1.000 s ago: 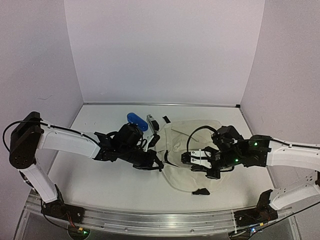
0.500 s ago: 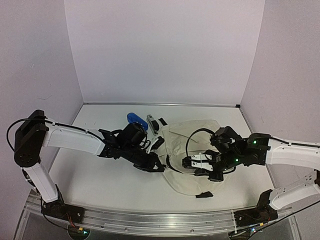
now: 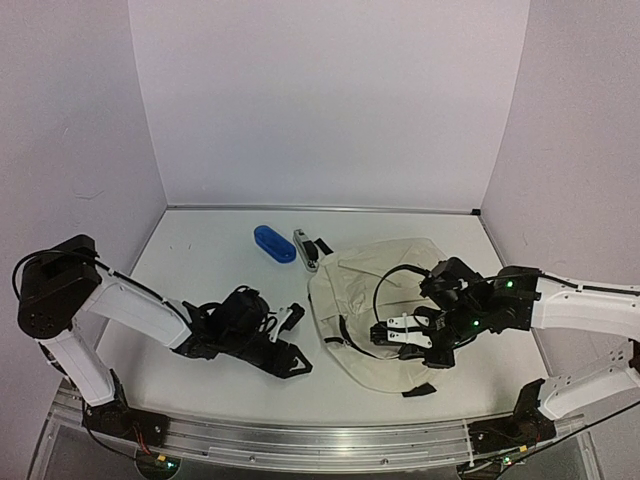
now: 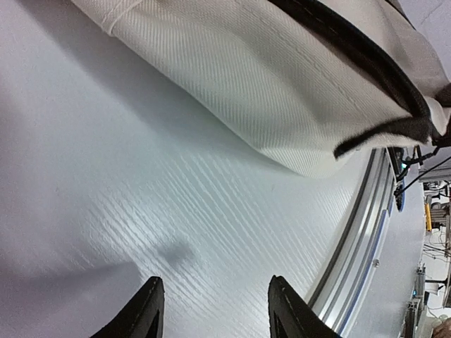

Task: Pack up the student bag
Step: Zip the student bag at the center of the board.

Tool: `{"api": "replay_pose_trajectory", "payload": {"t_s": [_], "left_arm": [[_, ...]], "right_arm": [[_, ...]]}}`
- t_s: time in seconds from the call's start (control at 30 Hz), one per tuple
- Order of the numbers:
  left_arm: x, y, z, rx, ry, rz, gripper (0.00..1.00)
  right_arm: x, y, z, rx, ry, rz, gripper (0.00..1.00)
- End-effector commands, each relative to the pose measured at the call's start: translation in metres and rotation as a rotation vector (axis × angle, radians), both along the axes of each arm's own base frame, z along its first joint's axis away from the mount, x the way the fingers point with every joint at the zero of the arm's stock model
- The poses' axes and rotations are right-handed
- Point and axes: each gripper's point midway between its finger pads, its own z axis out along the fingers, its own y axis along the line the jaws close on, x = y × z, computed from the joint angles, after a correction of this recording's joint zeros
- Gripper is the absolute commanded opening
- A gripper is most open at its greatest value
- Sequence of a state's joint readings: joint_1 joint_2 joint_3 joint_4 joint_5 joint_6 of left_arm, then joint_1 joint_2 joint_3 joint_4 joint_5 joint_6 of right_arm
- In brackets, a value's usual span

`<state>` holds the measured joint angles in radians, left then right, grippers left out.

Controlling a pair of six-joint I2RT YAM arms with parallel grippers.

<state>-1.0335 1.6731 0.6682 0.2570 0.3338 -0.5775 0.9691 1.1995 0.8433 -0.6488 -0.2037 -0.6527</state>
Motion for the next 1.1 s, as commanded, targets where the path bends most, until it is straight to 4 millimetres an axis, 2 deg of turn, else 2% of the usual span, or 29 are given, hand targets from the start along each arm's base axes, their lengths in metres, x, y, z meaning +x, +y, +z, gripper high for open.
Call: {"api": "replay_pose_trajectory", "payload": {"t_s": [0.0, 0.27, 0.4, 0.5, 0.57, 0.67, 0.83, 1.07], "left_arm": [[0.016, -0.025, 0.068, -0.278, -0.155, 0.014, 0.54], [0.016, -0.048, 0.09, -0.474, -0.067, 0.025, 0.7], [0.016, -0.056, 0.091, -0.566, 0.002, 0.041, 0.83], [0.018, -0.062, 0.083, -0.596, 0.048, 0.051, 0.84], [0.017, -0.064, 0.081, -0.625, 0.068, 0.05, 0.81], [0.014, -0.066, 0.079, -0.651, 0.091, 0.032, 0.72], [0.011, -0.068, 0.086, -0.68, 0.091, 0.016, 0.59], [0.011, -0.068, 0.091, -0.661, 0.081, 0.014, 0.47]], "right_arm": [[-0.002, -0.006, -0.001, -0.023, 0.022, -0.017, 0.0], [-0.004, -0.009, -0.006, -0.034, 0.032, -0.021, 0.0], [-0.004, -0.008, -0.005, -0.031, 0.035, -0.021, 0.0], [-0.004, -0.007, -0.004, -0.027, 0.034, -0.021, 0.0], [-0.004, -0.007, -0.004, -0.028, 0.033, -0.021, 0.0], [-0.004, -0.008, -0.005, -0.03, 0.034, -0.022, 0.0], [-0.004, -0.008, -0.006, -0.035, 0.037, -0.021, 0.0], [-0.004, -0.007, -0.008, -0.038, 0.043, -0.02, 0.0]]}}
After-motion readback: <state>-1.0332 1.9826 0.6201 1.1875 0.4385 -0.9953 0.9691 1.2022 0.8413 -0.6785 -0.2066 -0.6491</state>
